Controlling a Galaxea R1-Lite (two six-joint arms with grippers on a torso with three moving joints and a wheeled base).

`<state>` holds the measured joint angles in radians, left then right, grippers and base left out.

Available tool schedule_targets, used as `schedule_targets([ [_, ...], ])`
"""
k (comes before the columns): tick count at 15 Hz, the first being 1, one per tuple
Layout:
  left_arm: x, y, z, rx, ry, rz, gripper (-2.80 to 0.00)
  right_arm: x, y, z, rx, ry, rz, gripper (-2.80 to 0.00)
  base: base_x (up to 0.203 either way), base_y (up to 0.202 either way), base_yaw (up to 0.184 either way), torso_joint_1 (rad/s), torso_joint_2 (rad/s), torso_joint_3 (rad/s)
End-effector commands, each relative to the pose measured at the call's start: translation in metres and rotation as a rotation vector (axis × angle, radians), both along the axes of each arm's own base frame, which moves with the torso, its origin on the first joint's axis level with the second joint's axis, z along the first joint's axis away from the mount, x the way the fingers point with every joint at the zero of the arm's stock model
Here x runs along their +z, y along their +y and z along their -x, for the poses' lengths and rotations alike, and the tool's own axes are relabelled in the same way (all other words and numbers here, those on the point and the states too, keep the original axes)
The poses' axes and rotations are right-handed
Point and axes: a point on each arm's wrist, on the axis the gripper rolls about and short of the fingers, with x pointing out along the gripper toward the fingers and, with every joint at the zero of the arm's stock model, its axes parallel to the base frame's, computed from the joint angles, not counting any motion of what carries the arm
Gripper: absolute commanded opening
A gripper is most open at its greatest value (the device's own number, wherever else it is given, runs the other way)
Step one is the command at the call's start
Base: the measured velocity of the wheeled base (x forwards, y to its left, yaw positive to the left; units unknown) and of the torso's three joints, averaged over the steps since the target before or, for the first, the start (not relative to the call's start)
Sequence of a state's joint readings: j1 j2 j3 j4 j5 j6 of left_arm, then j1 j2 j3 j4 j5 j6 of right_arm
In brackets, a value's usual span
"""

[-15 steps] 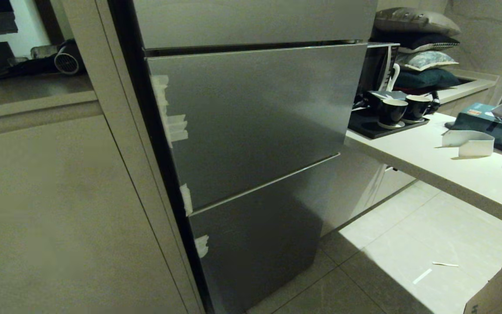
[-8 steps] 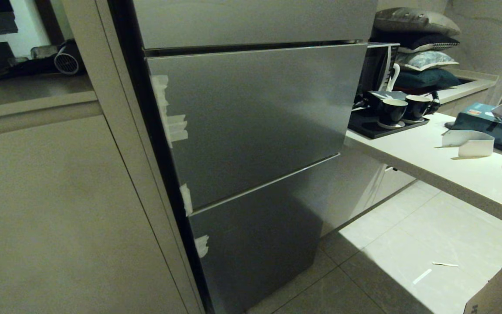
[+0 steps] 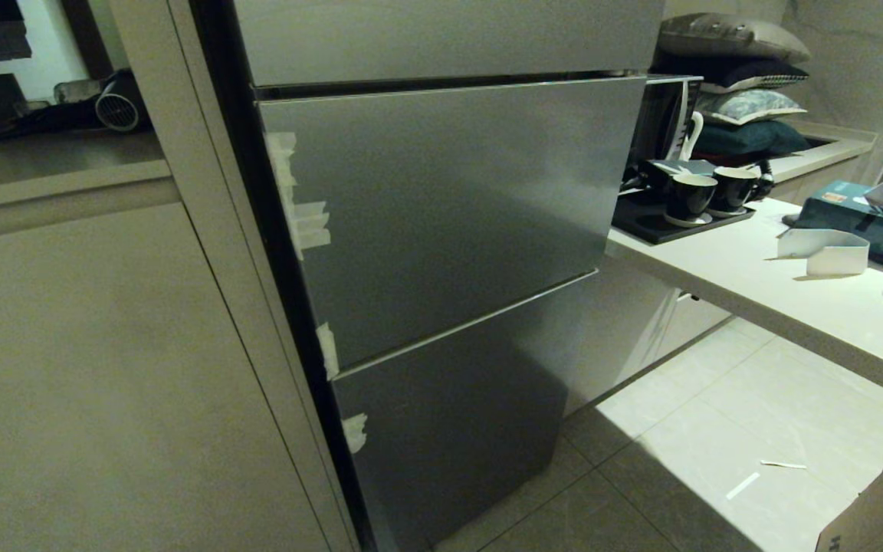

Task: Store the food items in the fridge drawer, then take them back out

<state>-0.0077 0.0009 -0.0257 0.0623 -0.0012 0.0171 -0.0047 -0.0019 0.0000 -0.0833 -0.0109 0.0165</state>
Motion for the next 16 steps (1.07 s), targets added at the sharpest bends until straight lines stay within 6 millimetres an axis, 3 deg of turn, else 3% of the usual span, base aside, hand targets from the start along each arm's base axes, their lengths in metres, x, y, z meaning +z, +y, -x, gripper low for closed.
schedule_targets([
  [1,0.011,0.000,0.003,-0.003,-0.038,-0.003,-2.80,-0.008,0.000,-0.002,0.000,0.030,-0.001,-2.80,0.000,0.000,0.000,0.000,0.00,0.000],
  [3,0.047,-0.001,0.014,-0.029,-0.131,0.007,-2.80,-0.008,0.000,-0.002,0.000,0.030,-0.001,-2.80,0.000,0.000,0.000,0.000,0.00,0.000],
  [5,0.076,-0.001,0.005,-0.076,-0.074,0.046,-2.80,-0.008,0.000,-0.002,0.000,0.030,-0.001,-2.80,0.000,0.000,0.000,0.000,0.00,0.000],
  [8,0.112,-0.005,-0.042,-0.191,0.147,0.186,-2.80,-0.008,0.000,-0.002,0.000,0.030,-0.001,-2.80,0.000,0.000,0.000,0.000,0.00,0.000],
  [11,0.127,-0.010,-0.104,-0.255,0.310,0.281,-2.80,-0.008,0.000,-0.002,0.000,0.030,-0.001,-2.80,0.000,0.000,0.000,0.000,0.00,0.000],
  [16,0.164,-0.011,-0.195,-0.173,0.220,0.273,-2.80,-0.008,0.000,-0.002,0.000,0.030,-0.001,-2.80,0.000,0.000,0.000,0.000,0.00,0.000],
])
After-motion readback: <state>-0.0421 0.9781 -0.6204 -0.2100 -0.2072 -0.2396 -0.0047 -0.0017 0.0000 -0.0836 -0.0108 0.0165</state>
